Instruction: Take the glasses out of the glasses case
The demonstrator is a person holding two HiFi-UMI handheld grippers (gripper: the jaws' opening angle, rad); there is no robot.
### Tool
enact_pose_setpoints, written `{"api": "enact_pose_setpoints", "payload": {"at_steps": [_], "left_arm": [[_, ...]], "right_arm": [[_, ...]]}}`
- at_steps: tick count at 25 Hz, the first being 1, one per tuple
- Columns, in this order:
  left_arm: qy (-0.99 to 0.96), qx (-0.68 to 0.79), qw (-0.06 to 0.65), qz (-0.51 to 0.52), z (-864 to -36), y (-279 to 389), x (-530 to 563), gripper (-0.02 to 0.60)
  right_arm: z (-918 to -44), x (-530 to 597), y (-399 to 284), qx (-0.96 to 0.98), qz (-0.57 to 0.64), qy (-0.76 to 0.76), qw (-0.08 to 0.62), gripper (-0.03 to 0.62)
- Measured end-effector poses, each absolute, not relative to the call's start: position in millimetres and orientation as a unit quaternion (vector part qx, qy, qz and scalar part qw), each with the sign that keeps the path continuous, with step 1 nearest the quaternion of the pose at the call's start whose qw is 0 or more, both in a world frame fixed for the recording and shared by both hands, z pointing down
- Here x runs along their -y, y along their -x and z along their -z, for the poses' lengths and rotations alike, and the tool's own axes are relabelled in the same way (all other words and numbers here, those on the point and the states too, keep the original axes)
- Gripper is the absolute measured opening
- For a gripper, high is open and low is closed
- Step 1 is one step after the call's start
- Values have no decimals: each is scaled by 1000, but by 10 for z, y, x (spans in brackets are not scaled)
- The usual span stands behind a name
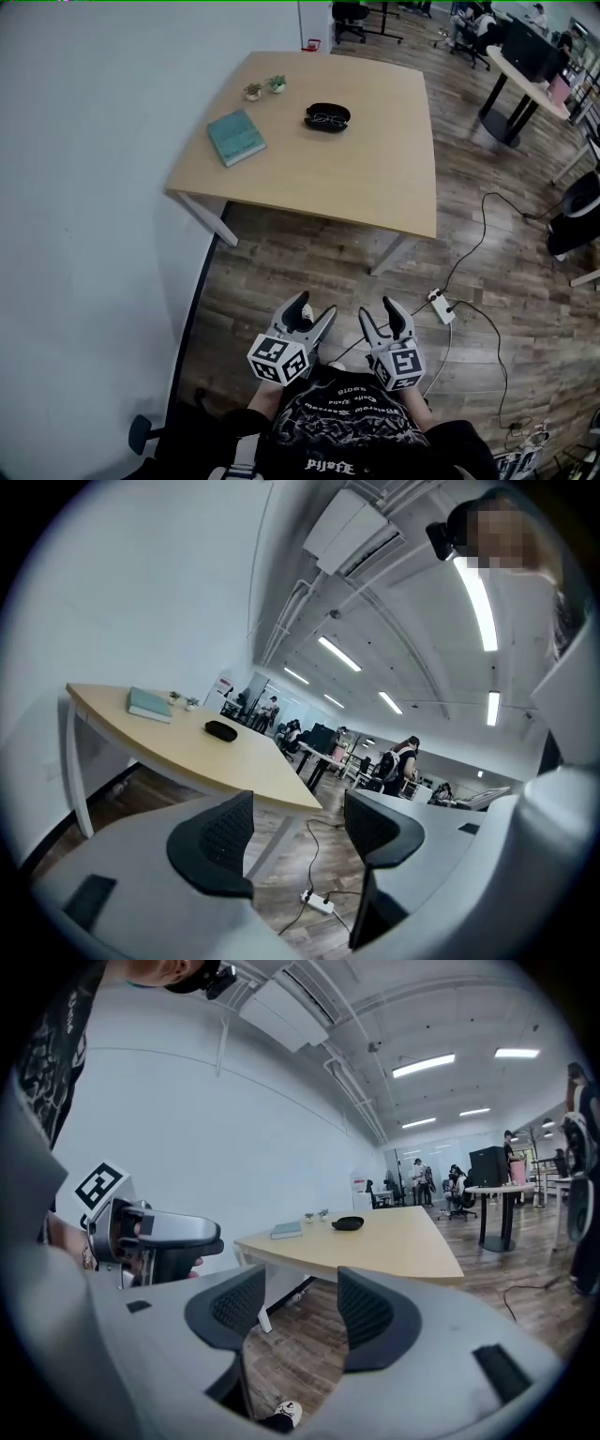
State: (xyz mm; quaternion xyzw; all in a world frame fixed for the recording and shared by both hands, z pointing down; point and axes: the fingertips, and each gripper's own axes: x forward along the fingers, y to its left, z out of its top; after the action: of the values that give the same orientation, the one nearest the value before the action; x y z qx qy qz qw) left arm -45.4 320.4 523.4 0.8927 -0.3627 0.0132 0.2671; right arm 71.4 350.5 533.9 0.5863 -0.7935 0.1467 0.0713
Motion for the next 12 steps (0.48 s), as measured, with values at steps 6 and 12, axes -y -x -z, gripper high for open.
{"api": "enact_pose_setpoints", "payload": {"at_steps": [6,12], "left_arm": [[-901,363,232,-48,-5241,506,-2386,310],[-912,344,210,-70,-5281,510,-1707,310]], "right_arm": [[-5258,-2793,-667,779,-140,-607,70,252],[-5293,-2230,-568,762,-145,-626,77,252]]}}
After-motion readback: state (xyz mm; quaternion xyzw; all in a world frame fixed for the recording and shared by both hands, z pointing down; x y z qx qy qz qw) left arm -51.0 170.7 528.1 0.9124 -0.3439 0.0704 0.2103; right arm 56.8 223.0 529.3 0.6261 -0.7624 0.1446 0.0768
